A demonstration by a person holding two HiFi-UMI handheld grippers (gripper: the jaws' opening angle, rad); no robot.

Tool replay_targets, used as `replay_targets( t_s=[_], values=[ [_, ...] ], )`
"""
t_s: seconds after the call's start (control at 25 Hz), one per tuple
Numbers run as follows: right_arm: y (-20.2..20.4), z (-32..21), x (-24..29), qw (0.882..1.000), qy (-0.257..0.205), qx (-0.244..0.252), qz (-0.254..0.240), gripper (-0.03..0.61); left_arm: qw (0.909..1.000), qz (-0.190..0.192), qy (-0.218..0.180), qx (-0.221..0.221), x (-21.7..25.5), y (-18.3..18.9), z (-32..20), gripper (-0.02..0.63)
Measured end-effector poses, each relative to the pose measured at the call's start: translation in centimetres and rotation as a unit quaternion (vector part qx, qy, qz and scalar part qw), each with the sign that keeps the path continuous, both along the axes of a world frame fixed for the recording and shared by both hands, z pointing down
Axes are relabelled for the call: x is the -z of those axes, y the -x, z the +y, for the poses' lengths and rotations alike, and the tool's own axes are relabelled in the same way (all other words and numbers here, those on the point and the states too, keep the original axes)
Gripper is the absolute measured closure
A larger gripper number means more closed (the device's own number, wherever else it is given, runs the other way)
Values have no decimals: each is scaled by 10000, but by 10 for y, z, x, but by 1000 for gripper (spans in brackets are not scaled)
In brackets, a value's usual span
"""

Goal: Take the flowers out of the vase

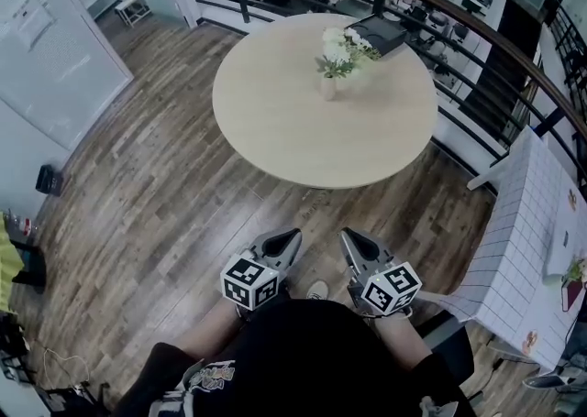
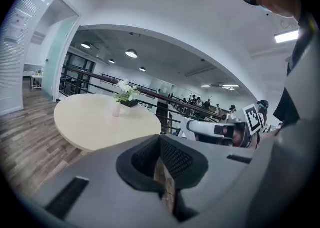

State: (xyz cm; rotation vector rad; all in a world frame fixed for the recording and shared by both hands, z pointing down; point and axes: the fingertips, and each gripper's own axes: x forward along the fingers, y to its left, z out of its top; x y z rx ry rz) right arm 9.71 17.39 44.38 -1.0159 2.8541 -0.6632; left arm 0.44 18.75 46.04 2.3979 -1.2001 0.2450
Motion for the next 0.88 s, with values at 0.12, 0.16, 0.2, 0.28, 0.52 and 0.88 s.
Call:
replay_targets(
  t_s=[0.12,0.16,0.2,0.28,0.52,0.88],
  values=[
    [-1,-1,7,9999,-60,-29,-85,557,10000,-39,-41,9,4,1,1,606],
    [-3,-1,9,9999,-74,-39,-103,557,10000,-44,-53,17,5,0,0,607],
    [-4,-2,10,9999,-82,-49,-115,557,10000,-43,-65,31,6,-1,0,606],
    [-8,-4,10,9999,-82,-76,-128,557,9999,-34,-80,61,8,-2,-4,607],
    [-21,-14,9,9997,-87,-222,-92,557,10000,-26,-71,36,4,-8,-15,607],
    [-31,-33,8,9992,-124,-341,-163,557,9999,-54,-105,58,1,-12,-33,607]
  ],
)
